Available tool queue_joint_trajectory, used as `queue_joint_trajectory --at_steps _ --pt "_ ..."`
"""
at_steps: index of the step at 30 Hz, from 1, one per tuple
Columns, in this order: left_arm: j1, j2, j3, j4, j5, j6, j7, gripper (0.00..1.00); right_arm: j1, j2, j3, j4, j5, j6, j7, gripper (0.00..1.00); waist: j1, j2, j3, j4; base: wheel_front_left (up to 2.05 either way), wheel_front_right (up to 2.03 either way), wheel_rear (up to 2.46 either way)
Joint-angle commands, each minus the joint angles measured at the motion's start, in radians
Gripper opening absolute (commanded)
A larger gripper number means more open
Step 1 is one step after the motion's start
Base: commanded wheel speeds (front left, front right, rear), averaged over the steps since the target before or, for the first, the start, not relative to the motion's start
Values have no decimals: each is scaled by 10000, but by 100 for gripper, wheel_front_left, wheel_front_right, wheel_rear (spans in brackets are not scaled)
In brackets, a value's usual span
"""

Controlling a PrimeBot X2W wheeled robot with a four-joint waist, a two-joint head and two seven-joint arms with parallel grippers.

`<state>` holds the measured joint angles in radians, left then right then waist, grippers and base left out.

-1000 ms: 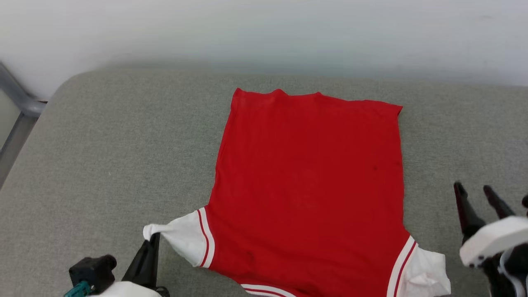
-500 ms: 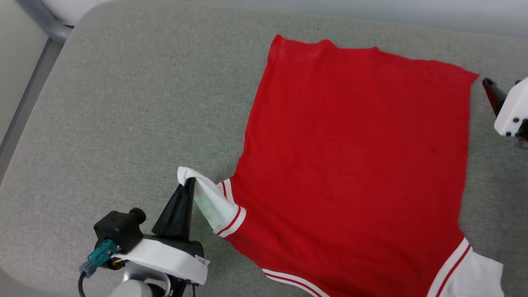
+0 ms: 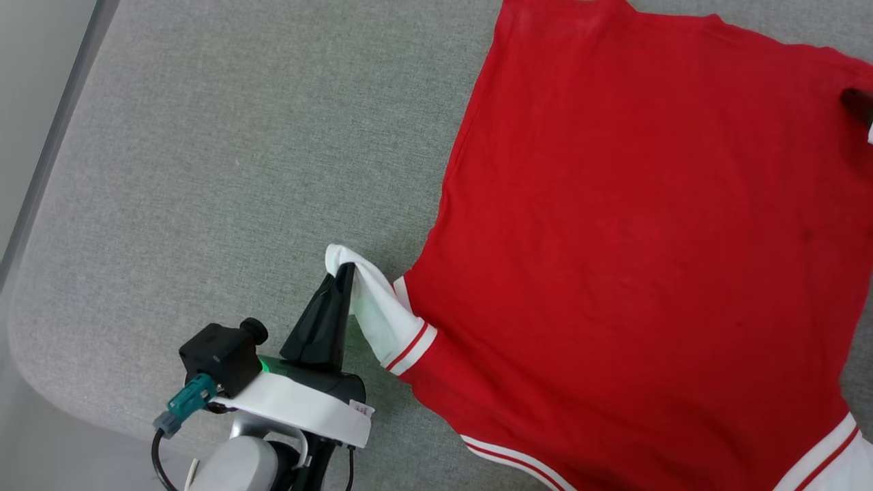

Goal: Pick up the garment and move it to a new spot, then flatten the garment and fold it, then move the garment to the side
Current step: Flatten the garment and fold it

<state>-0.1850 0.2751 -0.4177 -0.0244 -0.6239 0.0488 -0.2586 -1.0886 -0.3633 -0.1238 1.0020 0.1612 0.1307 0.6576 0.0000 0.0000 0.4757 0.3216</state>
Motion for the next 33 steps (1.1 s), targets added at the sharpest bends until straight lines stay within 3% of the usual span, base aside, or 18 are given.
queue_joint_trajectory --at_steps 1,2,4,11,20,26,33 --pt "-95 -62 38 81 61 -74 -57 0 633 234 235 815 41 -2 773 100 0 0 45 35 0 0 0" --pt "-86 -97 61 90 61 -93 -61 0 711 245 199 989 158 -2 969 48 0 0 53 32 0 0 0" --pt "-86 -149 93 131 103 -139 -64 0 804 192 287 1141 171 -2 1150 0 0 0 57 32 0 0 0" --pt "-30 -207 187 308 192 -194 -77 0 349 -228 573 599 65 -6 404 0 0 0 -167 -69 0 0 0" --pt "348 27 306 464 201 -51 3 0 74 -738 1395 -388 180 -6 -187 0 0 0 -1062 -669 0 0 0" --pt "744 354 564 448 120 238 169 0 1116 -1184 1936 -1411 931 -5 -14 0 0 0 -1904 -1410 0 0 0" --pt "1342 736 864 384 -41 584 438 0 3811 -1646 1566 -3388 1974 -5 31 0 0 0 -2722 -2318 0 0 0"
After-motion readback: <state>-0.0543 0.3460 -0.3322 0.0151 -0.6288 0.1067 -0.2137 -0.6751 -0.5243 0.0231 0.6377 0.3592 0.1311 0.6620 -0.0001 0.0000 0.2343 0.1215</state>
